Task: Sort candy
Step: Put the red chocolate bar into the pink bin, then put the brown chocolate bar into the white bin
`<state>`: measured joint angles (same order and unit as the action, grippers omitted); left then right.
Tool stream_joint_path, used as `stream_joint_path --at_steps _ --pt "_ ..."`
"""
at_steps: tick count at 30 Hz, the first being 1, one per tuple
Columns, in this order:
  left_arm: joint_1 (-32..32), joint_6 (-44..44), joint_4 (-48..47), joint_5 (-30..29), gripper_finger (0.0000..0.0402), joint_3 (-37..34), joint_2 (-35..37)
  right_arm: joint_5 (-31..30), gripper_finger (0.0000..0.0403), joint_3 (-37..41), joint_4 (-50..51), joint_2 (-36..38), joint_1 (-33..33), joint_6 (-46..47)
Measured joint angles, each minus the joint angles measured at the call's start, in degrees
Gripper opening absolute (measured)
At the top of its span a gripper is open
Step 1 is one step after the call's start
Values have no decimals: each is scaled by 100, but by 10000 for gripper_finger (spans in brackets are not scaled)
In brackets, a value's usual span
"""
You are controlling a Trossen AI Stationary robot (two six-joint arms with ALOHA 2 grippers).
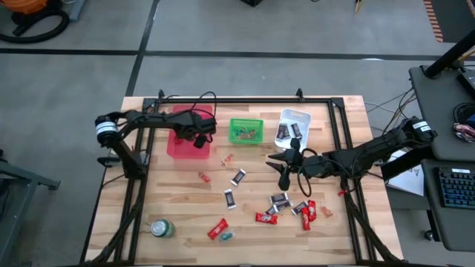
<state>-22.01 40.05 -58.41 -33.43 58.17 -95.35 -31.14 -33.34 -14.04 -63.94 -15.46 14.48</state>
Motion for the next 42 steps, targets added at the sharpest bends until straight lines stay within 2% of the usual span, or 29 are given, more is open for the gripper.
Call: stream_joint_path --at_steps 8,13,15,17,21,29,31,35,37,42 --pt "12 8 -137 -118 86 40 -159 0 109 0 0 0 0 17" --pt "122 -209 -125 -116 119 38 -92 21 111 0 14 0 -4 462" --pt "245 -222 -150 -117 127 73 -43 285 111 0 50 2 -4 717" --pt "439 -283 -102 -118 131 155 5 482 111 0 30 -2 -5 936" --pt "955 -708 113 -99 132 459 42 429 106 2 -334 -174 9 1104" --pt "2174 -1436 239 260 132 1634 46 516 104 2 -1077 -847 9 1100" --pt "2434 -1507 240 260 132 1884 48 876 104 2 -933 -898 9 1318" --pt "2941 -1683 249 259 132 2224 48 2227 101 2 -359 -866 -93 1827" --pt "3168 -1853 322 269 132 2282 43 2715 101 2 62 -841 -221 2191" --pt "3526 -2443 667 762 132 2136 37 3226 101 2 1049 -735 -491 3576"
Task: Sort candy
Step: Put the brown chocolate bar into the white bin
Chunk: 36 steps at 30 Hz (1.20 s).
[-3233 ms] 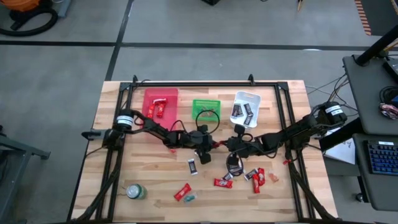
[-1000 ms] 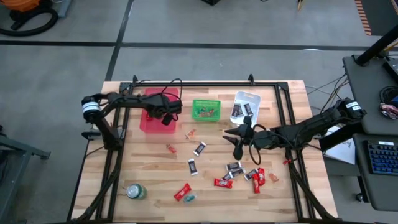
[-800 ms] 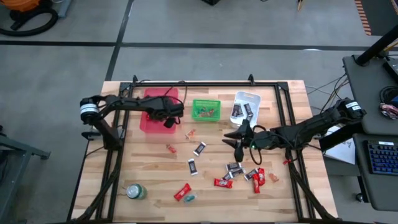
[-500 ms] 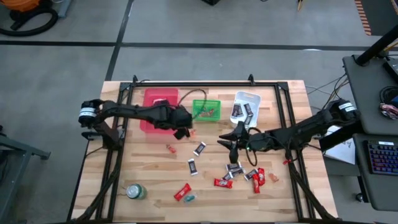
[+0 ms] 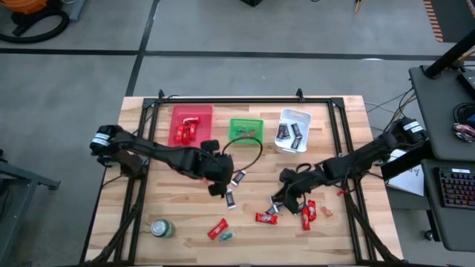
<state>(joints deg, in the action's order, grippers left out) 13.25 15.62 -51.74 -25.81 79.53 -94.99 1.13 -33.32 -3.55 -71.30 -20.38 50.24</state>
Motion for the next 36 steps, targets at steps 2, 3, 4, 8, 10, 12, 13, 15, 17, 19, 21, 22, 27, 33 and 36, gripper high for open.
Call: stream_joint_path --at_steps 2,3,4,8,10,12,13,15,17,19,21,22,27,33,36 --pt "64 -201 126 51 132 -119 -6 185 100 0 378 60 -43 666" --pt "75 -273 141 49 132 -160 -8 240 100 0 552 86 -64 974" --pt "76 -318 157 49 132 -203 -8 288 100 0 735 114 -80 1263" --pt "75 -437 179 38 132 -385 -8 584 101 -139 1833 124 -126 2212" --pt "69 -562 274 26 132 -514 -8 661 97 -331 2563 103 -147 2534" --pt "68 -668 332 -34 132 -637 -8 679 92 -551 3373 101 -167 2768" --pt "68 -687 382 -92 132 -692 -8 661 89 -670 3745 101 -177 2852" --pt "68 -707 473 -252 132 -766 -8 638 83 -891 4254 101 -175 2920" --pt "68 -714 554 -347 132 -818 -8 626 80 -1040 4408 101 -175 2537" --pt "66 -777 664 -351 132 -876 -8 508 80 -1130 4270 97 -176 1576" --pt "76 -862 760 -356 132 -929 -8 110 84 -1177 4138 97 -193 688" --pt "83 -895 778 -356 132 -953 -8 -90 86 -1191 4094 97 -208 331" --pt "120 -901 770 -356 132 -992 -8 -835 101 -1202 4039 95 -225 -974" --pt "343 -894 880 -360 132 -992 -2 -1279 143 -1196 3457 37 -262 -1850" --pt "387 -896 1072 -360 131 -992 -11 -1326 159 -1196 3167 -163 -263 -2358"
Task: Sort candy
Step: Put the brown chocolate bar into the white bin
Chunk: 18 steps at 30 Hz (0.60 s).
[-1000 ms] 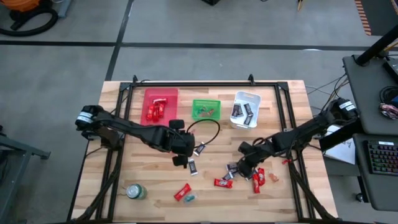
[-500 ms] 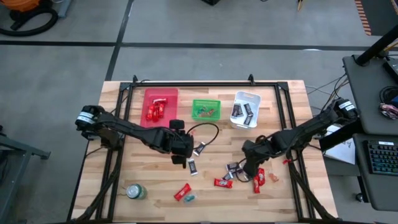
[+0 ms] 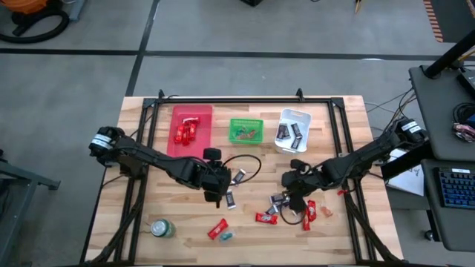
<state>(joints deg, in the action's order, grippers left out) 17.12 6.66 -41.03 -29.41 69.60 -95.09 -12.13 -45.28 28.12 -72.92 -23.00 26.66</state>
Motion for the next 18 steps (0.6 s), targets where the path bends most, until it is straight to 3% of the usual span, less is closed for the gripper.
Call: stream_joint_path --at_steps 10,18 --pt "8 21 180 -4 106 -231 -10 292 164 -35 -423 -1219 0 -477" --pt "4 44 164 -4 91 -291 -8 647 164 -35 -449 -1499 -13 -358"
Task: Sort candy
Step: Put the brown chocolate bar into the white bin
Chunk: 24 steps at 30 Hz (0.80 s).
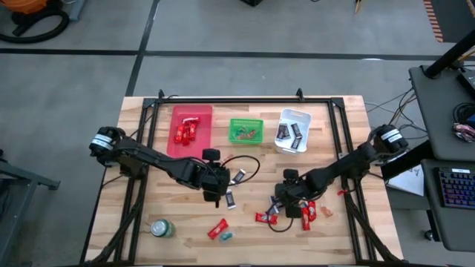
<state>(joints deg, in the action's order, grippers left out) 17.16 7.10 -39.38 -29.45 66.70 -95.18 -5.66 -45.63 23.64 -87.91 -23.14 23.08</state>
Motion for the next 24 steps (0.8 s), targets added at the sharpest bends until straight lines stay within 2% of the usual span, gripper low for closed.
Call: stream_joint_path --at_steps 8,14,20,24 --pt "-138 -453 17 -10 86 0 2 -469 161 -4 -10 -156 172 -95" --pt "-281 -512 16 -17 86 0 9 -666 143 -2 106 -151 369 -61" --pt "-305 -492 97 -23 86 0 9 -773 104 17 328 -143 513 -137" --pt "-308 -535 263 -193 86 0 11 -781 51 46 333 -140 518 -340"
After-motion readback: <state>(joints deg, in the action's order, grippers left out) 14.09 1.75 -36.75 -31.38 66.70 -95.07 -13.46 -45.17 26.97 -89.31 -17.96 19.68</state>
